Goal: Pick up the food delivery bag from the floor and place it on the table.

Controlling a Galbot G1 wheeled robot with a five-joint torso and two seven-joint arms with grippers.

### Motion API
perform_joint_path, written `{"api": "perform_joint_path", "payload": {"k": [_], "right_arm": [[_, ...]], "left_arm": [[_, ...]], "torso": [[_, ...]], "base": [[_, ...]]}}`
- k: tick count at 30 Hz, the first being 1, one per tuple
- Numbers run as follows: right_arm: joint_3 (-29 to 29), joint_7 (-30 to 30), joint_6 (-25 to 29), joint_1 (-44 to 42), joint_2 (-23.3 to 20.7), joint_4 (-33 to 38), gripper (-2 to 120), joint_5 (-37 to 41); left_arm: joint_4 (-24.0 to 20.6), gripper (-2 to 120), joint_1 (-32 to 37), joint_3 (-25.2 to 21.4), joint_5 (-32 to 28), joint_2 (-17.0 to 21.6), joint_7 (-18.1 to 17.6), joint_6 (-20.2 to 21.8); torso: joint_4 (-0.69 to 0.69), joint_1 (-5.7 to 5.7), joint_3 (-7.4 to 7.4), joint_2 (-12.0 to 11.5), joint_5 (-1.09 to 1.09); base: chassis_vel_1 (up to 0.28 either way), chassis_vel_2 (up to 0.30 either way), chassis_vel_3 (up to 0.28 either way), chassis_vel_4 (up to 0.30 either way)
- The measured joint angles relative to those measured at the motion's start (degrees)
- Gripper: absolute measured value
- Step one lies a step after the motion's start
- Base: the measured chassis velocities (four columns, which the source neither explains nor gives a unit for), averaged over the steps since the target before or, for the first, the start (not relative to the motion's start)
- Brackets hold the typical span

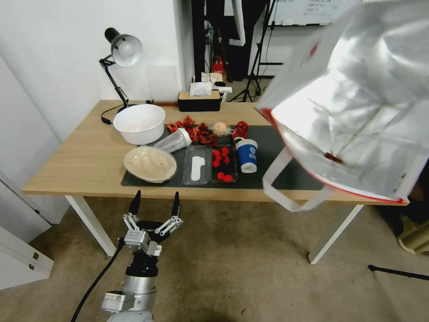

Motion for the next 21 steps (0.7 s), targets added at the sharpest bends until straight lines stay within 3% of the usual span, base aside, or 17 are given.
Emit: {"api": "perform_joint_path", "payload": {"k": [6,10,12,14,17,21], "right_arm": [[-15.17,9.12,1.02,13.40,2.48,1.60,0,0.30],[-20.63,11.71,1.96,17.36,3.79,2.41,0,-0.73],[-28.90,16.27,3.05,23.69,4.95,2.26,0,-1.54],[-31.00,17.66,3.32,25.45,5.20,2.04,0,-1.67],[-39.45,24.98,5.31,33.21,7.06,0.35,0,-3.25],[-43.99,32.17,4.49,37.00,9.71,-1.66,0,-5.58]], "left_arm": [[0.11,100,-0.09,0.08,0.00,-0.26,0.61,-0.01],[0.02,100,-0.09,-0.05,0.00,-0.29,0.79,-0.02],[-0.19,100,-0.02,-0.29,0.00,-0.36,1.00,-0.02],[-0.23,100,-0.01,-0.34,0.00,-0.42,1.05,-0.01],[-0.34,100,0.13,-0.45,0.00,-0.94,1.52,-0.05],[-0.52,100,0.39,-0.45,0.03,-1.61,2.10,-0.09]], "torso": [[0.02,0.00,0.00,-0.03,0.00],[0.01,-0.01,-0.01,-0.03,0.00],[0.01,-0.02,-0.02,-0.03,0.00],[0.02,-0.02,-0.02,-0.03,0.01],[0.02,-0.01,-0.02,-0.04,0.00],[0.04,-0.01,-0.02,-0.04,-0.01]], "base": [[0.000,0.000,0.000,0.000],[0.000,0.000,0.000,0.000],[0.000,0.000,0.000,0.000],[0.000,0.000,0.000,0.000],[0.000,0.000,0.000,0.000],[0.000,0.000,0.000,0.000]]}}
